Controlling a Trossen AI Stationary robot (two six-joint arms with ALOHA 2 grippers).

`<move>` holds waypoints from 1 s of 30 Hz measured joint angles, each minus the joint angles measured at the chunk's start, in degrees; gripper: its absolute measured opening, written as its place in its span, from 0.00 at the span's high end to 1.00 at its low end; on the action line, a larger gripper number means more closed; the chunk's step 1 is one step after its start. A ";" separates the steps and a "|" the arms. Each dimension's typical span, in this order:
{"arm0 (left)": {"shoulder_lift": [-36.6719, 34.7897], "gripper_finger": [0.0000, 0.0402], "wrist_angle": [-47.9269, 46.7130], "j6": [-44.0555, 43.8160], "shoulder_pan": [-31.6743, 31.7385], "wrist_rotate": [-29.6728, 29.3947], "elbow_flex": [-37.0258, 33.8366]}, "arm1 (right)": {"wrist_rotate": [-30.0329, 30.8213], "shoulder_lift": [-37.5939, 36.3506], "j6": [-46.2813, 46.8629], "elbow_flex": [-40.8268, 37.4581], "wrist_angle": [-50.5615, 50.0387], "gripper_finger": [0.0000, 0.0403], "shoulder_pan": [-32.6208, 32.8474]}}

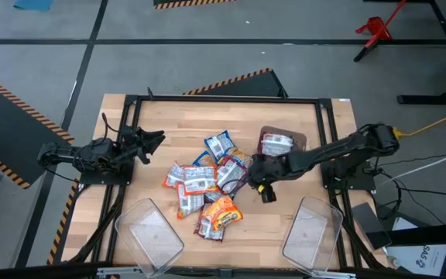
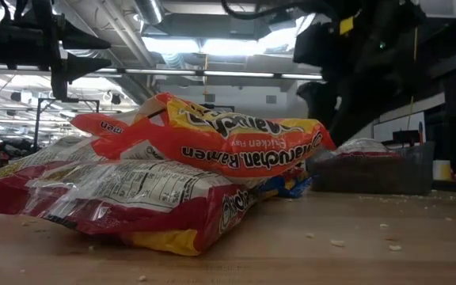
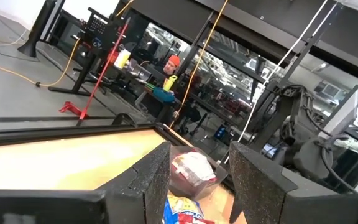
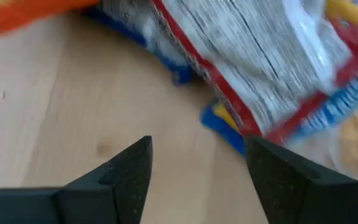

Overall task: Sort Maruchan noodles
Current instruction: Put the red noodle pack into the black bin

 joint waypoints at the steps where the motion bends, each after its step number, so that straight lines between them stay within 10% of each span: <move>1: 0.00 0.61 -0.08 0.00 0.00 -0.04 0.00 | 0.01 0.61 0.01 0.00 0.32 0.37 0.02; 30: 0.09 0.61 -0.80 -0.17 -0.01 -0.21 0.00 | 17.93 9.74 1.76 0.07 9.61 0.32 -0.12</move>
